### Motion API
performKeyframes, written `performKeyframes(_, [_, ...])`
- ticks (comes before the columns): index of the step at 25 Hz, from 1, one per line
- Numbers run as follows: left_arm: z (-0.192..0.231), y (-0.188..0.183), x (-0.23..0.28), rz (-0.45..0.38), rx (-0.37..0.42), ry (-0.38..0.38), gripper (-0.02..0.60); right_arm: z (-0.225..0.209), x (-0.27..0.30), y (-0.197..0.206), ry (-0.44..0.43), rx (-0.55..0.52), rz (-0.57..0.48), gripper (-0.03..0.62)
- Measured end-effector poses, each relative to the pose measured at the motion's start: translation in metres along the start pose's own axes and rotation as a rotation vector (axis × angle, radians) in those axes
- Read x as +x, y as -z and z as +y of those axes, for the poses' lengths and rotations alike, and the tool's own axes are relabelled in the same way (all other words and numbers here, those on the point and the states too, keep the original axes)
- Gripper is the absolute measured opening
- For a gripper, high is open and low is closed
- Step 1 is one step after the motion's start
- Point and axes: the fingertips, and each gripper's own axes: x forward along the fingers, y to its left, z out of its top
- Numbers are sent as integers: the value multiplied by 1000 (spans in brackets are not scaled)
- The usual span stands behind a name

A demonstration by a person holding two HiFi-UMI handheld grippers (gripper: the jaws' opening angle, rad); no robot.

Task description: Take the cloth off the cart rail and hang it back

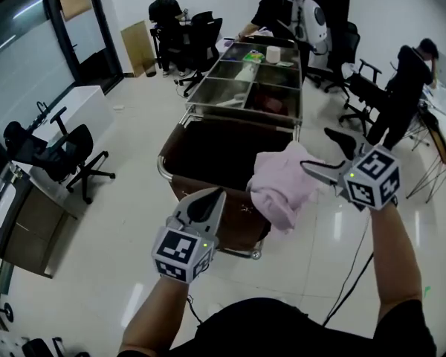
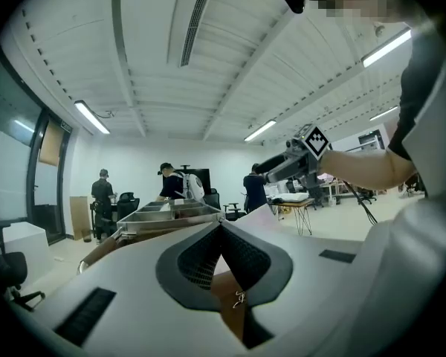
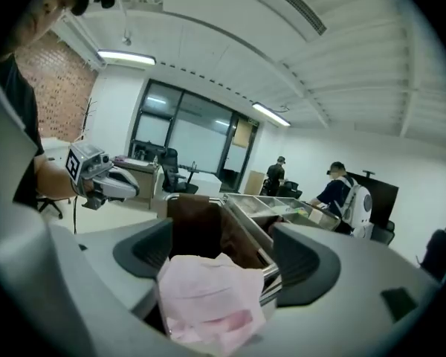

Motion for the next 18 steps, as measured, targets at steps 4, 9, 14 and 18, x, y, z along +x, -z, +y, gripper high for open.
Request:
performKeyframes(4, [12, 14, 11, 37, -18, -25, 0, -9, 59, 4, -76, -75, 161, 476])
performKeyframes(9, [14, 16, 9, 33, -26, -23, 0, 12, 128, 68, -259, -191, 547, 517])
performKeyframes(14, [12, 26, 2, 41, -53, -28, 0, 44, 153, 132, -479, -129, 837, 549])
performKeyframes(18, [11, 36, -4, 52, -70, -28, 0, 46, 167, 159, -510, -38, 937, 613])
